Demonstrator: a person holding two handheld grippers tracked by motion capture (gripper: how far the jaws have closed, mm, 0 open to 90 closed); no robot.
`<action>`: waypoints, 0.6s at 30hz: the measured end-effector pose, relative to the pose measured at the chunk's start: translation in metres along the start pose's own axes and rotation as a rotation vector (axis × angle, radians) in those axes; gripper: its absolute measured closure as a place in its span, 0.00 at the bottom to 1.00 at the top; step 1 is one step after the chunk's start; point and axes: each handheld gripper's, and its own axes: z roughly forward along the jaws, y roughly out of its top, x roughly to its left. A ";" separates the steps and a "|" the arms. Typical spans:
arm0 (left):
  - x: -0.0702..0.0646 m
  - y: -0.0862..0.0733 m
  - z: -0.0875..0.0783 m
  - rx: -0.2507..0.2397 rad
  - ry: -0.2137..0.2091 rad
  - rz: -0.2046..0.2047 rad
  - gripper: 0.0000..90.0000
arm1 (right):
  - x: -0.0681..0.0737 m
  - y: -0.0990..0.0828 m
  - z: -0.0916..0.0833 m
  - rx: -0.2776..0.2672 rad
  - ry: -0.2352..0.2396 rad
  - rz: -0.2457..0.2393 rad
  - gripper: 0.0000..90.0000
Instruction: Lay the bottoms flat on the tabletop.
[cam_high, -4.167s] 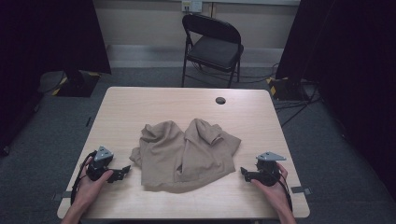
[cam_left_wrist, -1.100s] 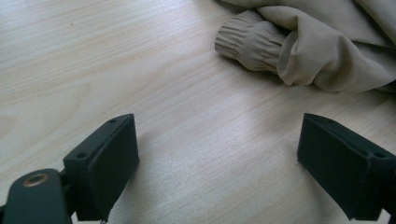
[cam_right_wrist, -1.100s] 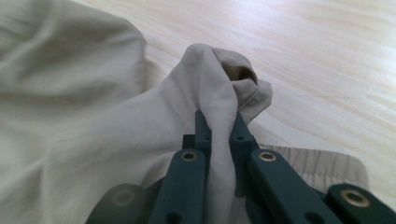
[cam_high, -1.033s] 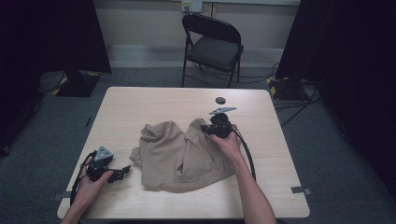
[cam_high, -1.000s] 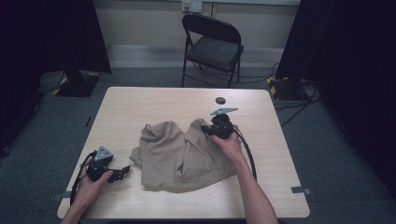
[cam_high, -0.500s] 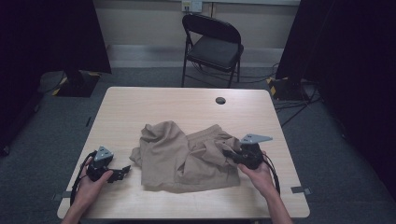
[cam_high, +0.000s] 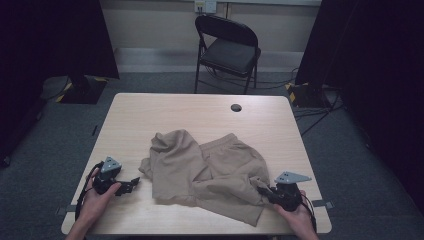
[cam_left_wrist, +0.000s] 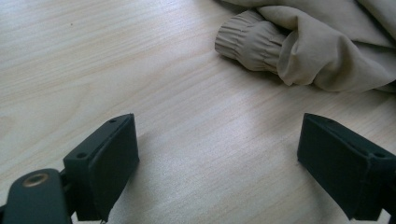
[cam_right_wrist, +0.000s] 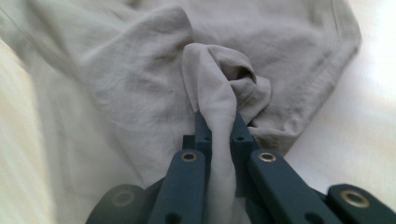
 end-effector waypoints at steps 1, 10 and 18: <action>0.000 0.000 0.000 0.000 0.000 0.000 0.13 | -0.001 -0.002 0.002 0.009 0.001 0.006 0.96; 0.000 0.000 0.000 0.000 0.000 0.000 0.13 | 0.000 -0.003 0.007 0.033 -0.033 -0.009 0.87; 0.000 0.000 0.000 0.001 -0.001 0.001 0.13 | 0.002 0.016 -0.009 -0.060 -0.013 0.048 0.32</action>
